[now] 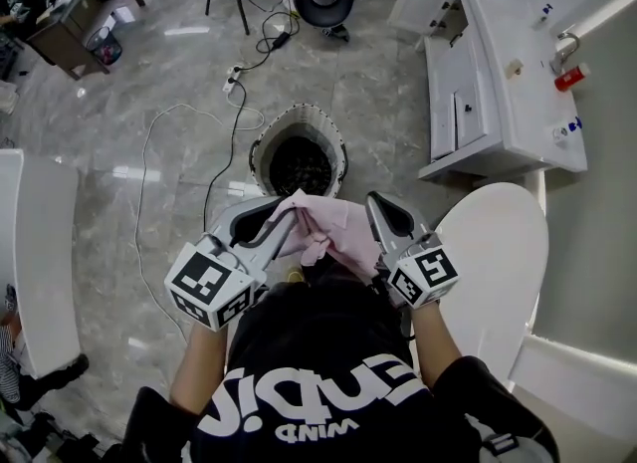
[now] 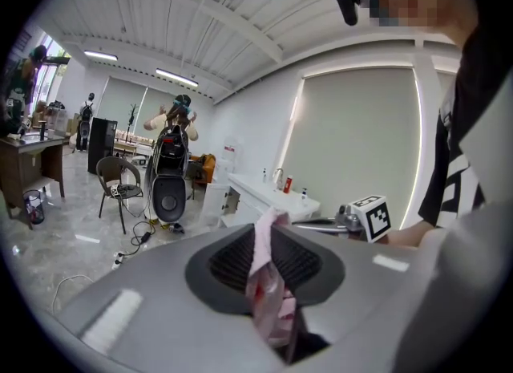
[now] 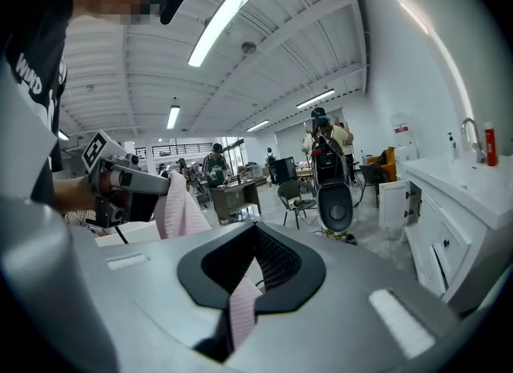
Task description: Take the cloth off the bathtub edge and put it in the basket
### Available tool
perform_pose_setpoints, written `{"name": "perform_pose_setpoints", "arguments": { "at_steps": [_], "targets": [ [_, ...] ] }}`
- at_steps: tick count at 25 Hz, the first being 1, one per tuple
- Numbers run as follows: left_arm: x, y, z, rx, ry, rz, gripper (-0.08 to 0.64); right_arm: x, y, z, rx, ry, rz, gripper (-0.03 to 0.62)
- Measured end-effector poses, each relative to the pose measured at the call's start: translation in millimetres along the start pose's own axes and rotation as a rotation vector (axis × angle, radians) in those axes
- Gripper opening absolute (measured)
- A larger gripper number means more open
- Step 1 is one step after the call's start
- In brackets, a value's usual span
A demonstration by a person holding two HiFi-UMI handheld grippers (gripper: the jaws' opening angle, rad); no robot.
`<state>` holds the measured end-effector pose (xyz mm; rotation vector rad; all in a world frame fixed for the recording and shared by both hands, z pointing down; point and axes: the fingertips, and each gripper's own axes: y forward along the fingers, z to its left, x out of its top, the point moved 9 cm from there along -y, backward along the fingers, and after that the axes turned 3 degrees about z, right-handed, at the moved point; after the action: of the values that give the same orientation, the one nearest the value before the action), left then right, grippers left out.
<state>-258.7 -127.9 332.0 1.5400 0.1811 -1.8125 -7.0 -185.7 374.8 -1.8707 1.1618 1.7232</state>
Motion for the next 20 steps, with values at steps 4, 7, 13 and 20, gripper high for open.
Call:
{"name": "perform_pose_setpoints", "arguments": {
  "at_steps": [4,7,13,20],
  "targets": [
    [7,-14,14,0.047,-0.010,-0.023,0.058,4,13,0,0.024,-0.007,0.006,0.005],
    [10,-25,23,0.097,-0.019,-0.033,0.058,7,23,0,0.051,-0.012,0.006,0.005],
    [10,-40,33,0.174,-0.030,-0.030,0.058,11,43,5,0.107,-0.014,0.009,0.005],
    [13,-43,29,0.193,0.003,-0.031,0.058,12,54,7,0.133,-0.014,0.015,0.005]
  ]
}}
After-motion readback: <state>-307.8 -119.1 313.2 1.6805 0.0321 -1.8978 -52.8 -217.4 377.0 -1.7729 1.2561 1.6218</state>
